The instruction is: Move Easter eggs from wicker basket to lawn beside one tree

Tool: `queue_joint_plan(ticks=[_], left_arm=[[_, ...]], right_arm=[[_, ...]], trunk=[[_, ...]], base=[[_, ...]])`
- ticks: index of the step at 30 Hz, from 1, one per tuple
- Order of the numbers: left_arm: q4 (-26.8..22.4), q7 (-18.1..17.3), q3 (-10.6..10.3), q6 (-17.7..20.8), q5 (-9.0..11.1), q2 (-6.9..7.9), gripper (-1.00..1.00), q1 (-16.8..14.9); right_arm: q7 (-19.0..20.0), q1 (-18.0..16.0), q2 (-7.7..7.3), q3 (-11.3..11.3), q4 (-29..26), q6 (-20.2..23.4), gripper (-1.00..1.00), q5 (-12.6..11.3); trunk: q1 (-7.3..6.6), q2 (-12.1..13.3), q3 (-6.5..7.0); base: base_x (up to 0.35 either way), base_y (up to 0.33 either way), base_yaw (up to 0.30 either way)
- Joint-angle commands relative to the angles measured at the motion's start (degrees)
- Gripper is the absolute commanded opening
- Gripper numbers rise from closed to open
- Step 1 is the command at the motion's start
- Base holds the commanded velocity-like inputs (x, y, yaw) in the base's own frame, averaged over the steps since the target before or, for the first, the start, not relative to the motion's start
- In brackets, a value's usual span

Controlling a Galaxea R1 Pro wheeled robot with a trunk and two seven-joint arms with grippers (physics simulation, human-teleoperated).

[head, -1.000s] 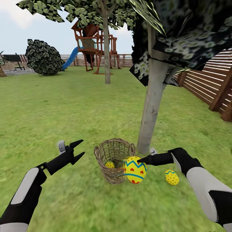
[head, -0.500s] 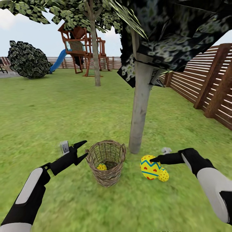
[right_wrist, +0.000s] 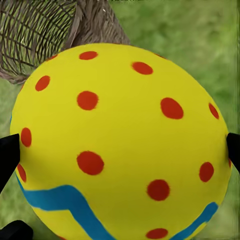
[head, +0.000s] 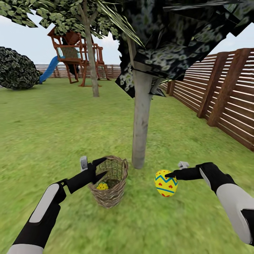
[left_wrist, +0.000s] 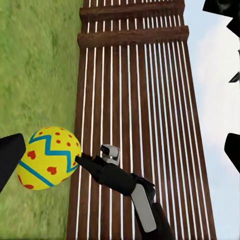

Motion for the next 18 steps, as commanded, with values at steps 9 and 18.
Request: queue_joint_plan(ticks=[9, 18], left_arm=[[0.6, 0.3, -1.4, 0.1, 0.4, 0.03, 1.0, 0.0], [7.1, 0.2, -1.7, 0.1, -0.4, -1.53, 1.0, -0.5]], right_arm=[[-13.1, 0.0, 0.08, -0.2, 0.0, -3.1, -1.0, 0.3], [-38.2, 0.0, 0.76, -0.2, 0.6, -10.9, -1.0, 0.1]], trunk=[[-0.01, 0.0, 0.56], [-0.01, 0.0, 0.91]], base=[[0.0, 0.0, -0.211], [0.0, 0.0, -0.143]])
